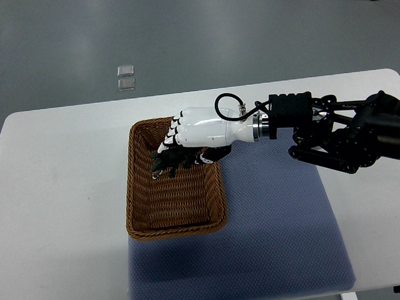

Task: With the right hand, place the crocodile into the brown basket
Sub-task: 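Lift the crocodile and carry it over the wicker basket, then open the right hand to release the crocodile into the basket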

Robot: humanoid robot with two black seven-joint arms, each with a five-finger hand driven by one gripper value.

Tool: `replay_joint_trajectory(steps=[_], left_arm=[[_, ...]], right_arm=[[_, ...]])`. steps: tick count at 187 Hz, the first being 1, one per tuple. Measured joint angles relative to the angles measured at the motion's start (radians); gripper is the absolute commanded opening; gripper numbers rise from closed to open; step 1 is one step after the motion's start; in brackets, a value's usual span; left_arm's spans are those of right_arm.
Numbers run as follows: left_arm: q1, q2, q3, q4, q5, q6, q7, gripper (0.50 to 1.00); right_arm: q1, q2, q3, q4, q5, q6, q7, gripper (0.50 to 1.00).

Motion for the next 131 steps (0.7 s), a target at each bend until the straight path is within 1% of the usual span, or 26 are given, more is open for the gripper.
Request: replay_joint_trajectory(steps=[5,17,30,44,102,131], left_arm=[[0.000,0.000,0.000,0.000,0.000,0.000,0.000,1.000],[0.000,0.000,0.000,0.000,0.000,0.000,0.000,1.000],[0.000,0.000,0.000,0.000,0.000,0.000,0.000,1.000],[0.000,0.000,0.000,0.000,0.000,0.000,0.000,1.000],[0.000,0.000,0.000,0.000,0.000,0.000,0.000,1.000],[0.000,0.000,0.000,0.000,0.000,0.000,0.000,1.000]], right_arm=[[-0.004,0.000,0.000,0.000,0.000,0.000,0.000,0.858],[-0.009,-0.001,-0.001,0.000,0.000,-0.001,0.000,0.860],[-0.011,-0.003,-0.001,0.000,0.000,-0.001,0.000,0.876],[-0.012,-0.007,-0.001,0.000,0.000,-0.001,0.000,0.883],[-0.012,-0.036,0.012,-0.005,0.017,-0.004,0.000,0.883],[-0.020,-0.064,0.048,-0.009,0.119,0.003,0.000,0.883]])
